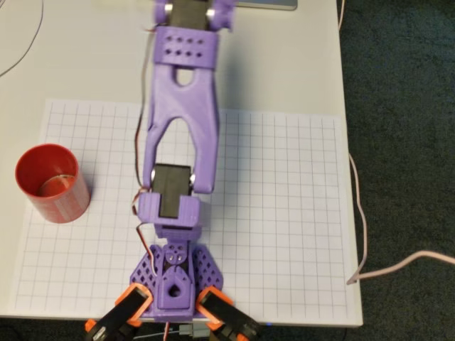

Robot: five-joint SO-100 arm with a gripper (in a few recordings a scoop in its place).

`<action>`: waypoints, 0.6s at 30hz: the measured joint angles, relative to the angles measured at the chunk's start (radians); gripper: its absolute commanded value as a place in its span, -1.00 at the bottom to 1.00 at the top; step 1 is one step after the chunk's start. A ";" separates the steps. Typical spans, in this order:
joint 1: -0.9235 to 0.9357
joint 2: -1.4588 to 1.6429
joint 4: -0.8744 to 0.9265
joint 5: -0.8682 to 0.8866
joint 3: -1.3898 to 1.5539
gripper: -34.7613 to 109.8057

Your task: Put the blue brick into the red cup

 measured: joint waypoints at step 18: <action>-0.965 0.227 0.443 0.282 -0.040 -0.52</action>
